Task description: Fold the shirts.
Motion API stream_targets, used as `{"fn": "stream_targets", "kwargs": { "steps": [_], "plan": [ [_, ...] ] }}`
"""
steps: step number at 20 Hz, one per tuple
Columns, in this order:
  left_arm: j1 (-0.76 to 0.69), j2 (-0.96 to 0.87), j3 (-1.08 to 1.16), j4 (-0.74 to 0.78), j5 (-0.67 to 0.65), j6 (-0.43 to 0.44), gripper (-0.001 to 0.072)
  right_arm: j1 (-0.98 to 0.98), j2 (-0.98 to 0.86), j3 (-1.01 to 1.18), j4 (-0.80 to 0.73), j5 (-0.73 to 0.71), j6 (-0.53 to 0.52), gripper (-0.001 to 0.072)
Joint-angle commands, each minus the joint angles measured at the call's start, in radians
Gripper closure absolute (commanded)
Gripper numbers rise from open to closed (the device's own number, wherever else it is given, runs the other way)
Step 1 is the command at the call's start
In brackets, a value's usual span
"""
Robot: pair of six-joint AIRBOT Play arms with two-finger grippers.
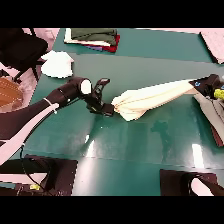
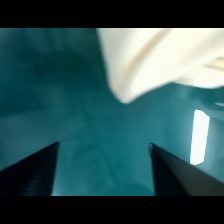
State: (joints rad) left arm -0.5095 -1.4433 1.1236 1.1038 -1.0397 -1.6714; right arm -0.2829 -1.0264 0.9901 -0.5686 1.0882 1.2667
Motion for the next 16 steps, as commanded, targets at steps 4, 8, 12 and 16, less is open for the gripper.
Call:
{"fn": "stream_targets", "kwargs": {
  "steps": [4,8,12,16],
  "plan": [
    [-0.005,-0.005,-0.068,-0.115,0.389,0.009,0.0169,0.036,0.005,0.001,-0.001,0.015,0.001,0.0695],
    [-0.005,-0.067,-0.068,-0.119,0.468,0.002,0.017,0.072,0.005,0.001,-0.003,0.011,0.005,0.0695],
    [-0.005,-0.09,-0.066,-0.116,0.548,-0.004,0.0468,0.069,0.005,0.001,-0.003,0.014,0.008,0.0694],
    [-0.005,-0.09,-0.036,-0.062,0.571,0.0,0.0674,0.034,0.005,0.001,-0.002,0.056,0.008,0.0695]
  ]
}}
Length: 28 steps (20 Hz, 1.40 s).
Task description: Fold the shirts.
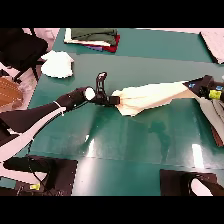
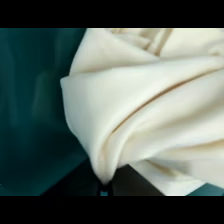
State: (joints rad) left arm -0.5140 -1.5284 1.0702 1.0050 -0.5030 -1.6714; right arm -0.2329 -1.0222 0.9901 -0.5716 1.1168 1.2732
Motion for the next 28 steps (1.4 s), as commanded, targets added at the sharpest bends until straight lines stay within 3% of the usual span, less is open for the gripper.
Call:
{"fn": "stream_targets", "kwargs": {
  "steps": [1,5,7,9,11,13,15,21,24,28],
  "plan": [
    [0.0,-0.003,0.031,0.054,0.017,-0.001,0.0674,-0.027,0.001,0.001,0.0,0.031,0.001,0.0694],
    [0.016,0.068,0.091,0.22,-0.048,-0.046,0.0673,-0.089,0.052,0.001,0.007,-0.027,-0.002,0.0695],
    [0.054,0.161,0.151,0.299,-0.013,-0.048,0.0673,-0.092,0.08,0.002,0.103,-0.058,-0.089,0.0695],
    [0.079,0.253,0.265,0.345,0.024,0.012,0.0673,-0.055,0.084,0.002,0.235,-0.069,-0.188,0.0695],
    [0.085,0.319,0.428,0.403,-0.021,0.111,0.0673,-0.012,0.091,0.002,0.341,-0.127,-0.251,0.0694],
    [0.085,0.354,0.605,0.474,-0.214,0.166,0.0673,-0.001,0.145,0.002,0.384,-0.175,-0.269,0.0694],
    [0.085,0.364,0.765,0.498,-0.513,0.214,0.0673,-0.018,0.228,0.002,0.385,-0.163,-0.251,0.0695],
    [0.085,0.365,0.977,0.5,-1.181,0.228,0.0673,-0.145,0.499,0.002,0.339,0.067,-0.045,0.0695],
    [0.085,0.428,0.976,0.507,-1.258,0.18,0.0674,-0.256,0.634,0.002,0.238,0.177,0.108,0.0695],
    [0.085,0.478,0.968,0.509,-1.339,0.17,0.0673,-0.439,0.711,0.001,0.2,0.384,0.171,0.0695]
  ]
}}
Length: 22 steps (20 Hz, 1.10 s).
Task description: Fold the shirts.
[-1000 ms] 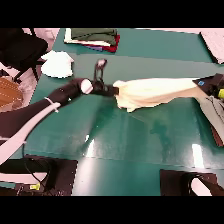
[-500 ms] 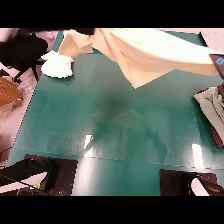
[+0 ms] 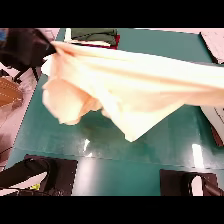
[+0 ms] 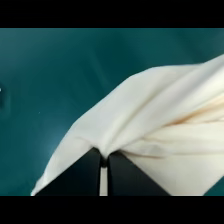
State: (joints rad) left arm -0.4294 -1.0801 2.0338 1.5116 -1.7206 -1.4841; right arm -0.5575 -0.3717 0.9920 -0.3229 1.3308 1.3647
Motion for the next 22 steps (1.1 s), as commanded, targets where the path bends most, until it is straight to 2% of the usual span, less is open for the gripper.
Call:
{"fn": "stream_targets", "kwargs": {
  "steps": [1,2,4,7,9,11,14,17,20,22],
  "plan": [
    [0.001,0.036,-0.016,-0.052,-0.117,-0.035,0.0673,-0.161,0.056,-0.001,-0.061,0.249,0.086,0.0695],
    [0.001,0.036,-0.045,-0.121,-0.117,-0.042,0.0674,-0.206,0.049,-0.004,-0.094,0.316,0.088,0.0695],
    [0.001,0.036,-0.172,-0.215,-0.09,-0.072,0.0674,-0.235,0.049,-0.05,-0.166,0.32,0.128,0.0695],
    [0.001,0.035,-0.49,-0.258,0.009,-0.072,0.0674,-0.235,0.042,-0.214,-0.277,0.235,0.171,0.0695],
    [0.001,0.013,-0.692,-0.245,0.177,-0.052,0.0674,-0.235,-0.026,-0.359,-0.304,0.203,0.185,0.0695],
    [0.001,-0.038,-0.844,-0.27,0.285,-0.048,0.0673,-0.229,-0.111,-0.47,-0.311,0.143,0.19,0.0695],
    [0.001,-0.124,-1.041,-0.373,0.307,0.003,0.0673,-0.146,-0.293,-0.52,-0.399,0.013,0.185,0.0695],
    [0.001,-0.169,-1.171,-0.373,0.283,0.026,0.0673,0.027,-0.588,-0.389,-0.565,-0.024,0.177,0.0695],
    [0.001,-0.176,-1.228,-0.364,0.218,0.028,0.0672,0.2,-0.915,-0.138,-0.806,0.159,0.203,0.0694],
    [0.001,-0.175,-1.219,-0.305,0.183,0.026,0.067,0.3,-1.052,0.039,-0.91,0.298,0.207,0.0693]
  ]
}}
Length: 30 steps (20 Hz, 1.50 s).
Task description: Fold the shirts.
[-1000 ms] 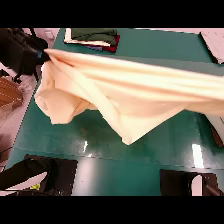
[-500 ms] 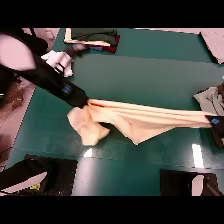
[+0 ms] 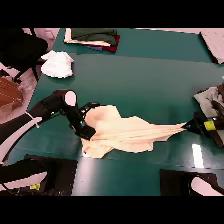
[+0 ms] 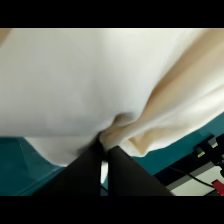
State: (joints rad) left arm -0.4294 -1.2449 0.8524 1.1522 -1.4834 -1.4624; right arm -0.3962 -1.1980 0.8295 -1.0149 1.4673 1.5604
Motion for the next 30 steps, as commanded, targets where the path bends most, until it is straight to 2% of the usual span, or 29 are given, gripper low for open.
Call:
{"fn": "stream_targets", "kwargs": {
  "steps": [1,2,3,5,6,8,9,10,14,16,23,27,28,29,30],
  "plan": [
    [0.01,-0.008,-0.022,0.085,-0.08,0.001,0.045,0.175,-0.253,0.286,-0.254,0.186,0.011,0.0691],
    [0.035,0.0,0.005,0.104,-0.105,-0.019,0.0169,0.192,-0.258,0.362,-0.274,0.181,0.012,0.0658],
    [0.073,0.017,0.04,0.103,-0.118,-0.026,0.014,0.191,-0.257,0.445,-0.284,0.167,0.021,0.0597],
    [0.166,0.086,0.146,0.098,-0.114,-0.027,0.014,0.143,-0.257,0.589,-0.287,0.176,0.029,0.0556],
    [0.212,0.116,0.199,0.097,-0.075,-0.042,0.014,0.109,-0.257,0.642,-0.287,0.19,0.033,0.0484],
    [0.268,0.133,0.281,0.095,0.114,-0.075,0.0143,0.046,-0.257,0.715,-0.256,0.227,0.04,0.0304],
    [0.271,0.122,0.288,0.09,0.23,-0.074,0.017,0.022,-0.257,0.739,-0.221,0.227,0.04,0.0266],
    [0.271,0.089,0.288,0.051,0.297,-0.06,0.017,0.005,-0.257,0.755,-0.185,0.216,0.035,0.0262],
    [0.277,-0.163,0.288,-0.23,0.404,0.174,0.0168,-0.002,-0.244,0.768,0.017,0.117,0.005,0.0262],
    [0.293,-0.255,0.291,-0.282,0.423,0.253,0.0169,0.032,-0.213,0.768,0.018,0.076,-0.025,0.0262],
    [0.297,-0.372,0.292,-0.301,0.392,0.372,0.017,0.052,-0.108,0.768,0.022,-0.006,-0.055,0.0263],
    [0.238,-0.394,0.292,-0.312,0.333,0.422,0.0172,0.052,-0.101,0.768,0.029,-0.01,-0.055,0.0263],
    [0.214,-0.396,0.292,-0.298,0.333,0.423,0.0246,0.052,-0.101,0.768,0.03,-0.014,-0.055,0.0263],
    [0.191,-0.396,0.292,-0.28,0.34,0.422,0.0252,0.052,-0.101,0.768,0.032,-0.016,-0.055,0.0263],
    [0.177,-0.396,0.293,-0.266,0.347,0.415,0.0317,0.052,-0.101,0.768,0.037,-0.016,-0.055,0.0264]
  ]
}}
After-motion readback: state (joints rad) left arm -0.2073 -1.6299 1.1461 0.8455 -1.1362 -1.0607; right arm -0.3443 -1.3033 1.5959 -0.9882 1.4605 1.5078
